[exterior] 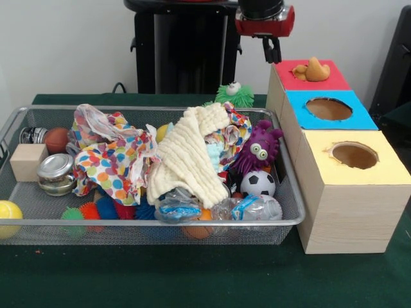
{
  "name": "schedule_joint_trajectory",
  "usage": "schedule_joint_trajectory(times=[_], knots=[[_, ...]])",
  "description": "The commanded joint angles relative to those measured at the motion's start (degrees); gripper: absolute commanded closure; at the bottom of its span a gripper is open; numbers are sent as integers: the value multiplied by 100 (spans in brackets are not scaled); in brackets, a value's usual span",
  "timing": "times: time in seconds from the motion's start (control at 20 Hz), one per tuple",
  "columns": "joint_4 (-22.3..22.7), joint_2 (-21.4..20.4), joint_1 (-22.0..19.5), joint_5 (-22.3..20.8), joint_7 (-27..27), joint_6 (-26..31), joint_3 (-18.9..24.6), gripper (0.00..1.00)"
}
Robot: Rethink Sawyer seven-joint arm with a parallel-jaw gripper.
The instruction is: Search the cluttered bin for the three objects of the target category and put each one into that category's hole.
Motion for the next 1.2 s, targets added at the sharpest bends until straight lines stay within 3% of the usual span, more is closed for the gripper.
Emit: schedule_joint_trajectory(times=[0.05, 0.4, 0.9, 1.2], knots=[[-577, -232, 275, 540, 2018, 742, 53, 100], [-641, -279, 489, 765, 2293, 851, 41, 100], [-836, -140, 508, 697, 2377, 803, 55, 100], [-590, -32, 356, 934, 2190, 282, 381, 100]])
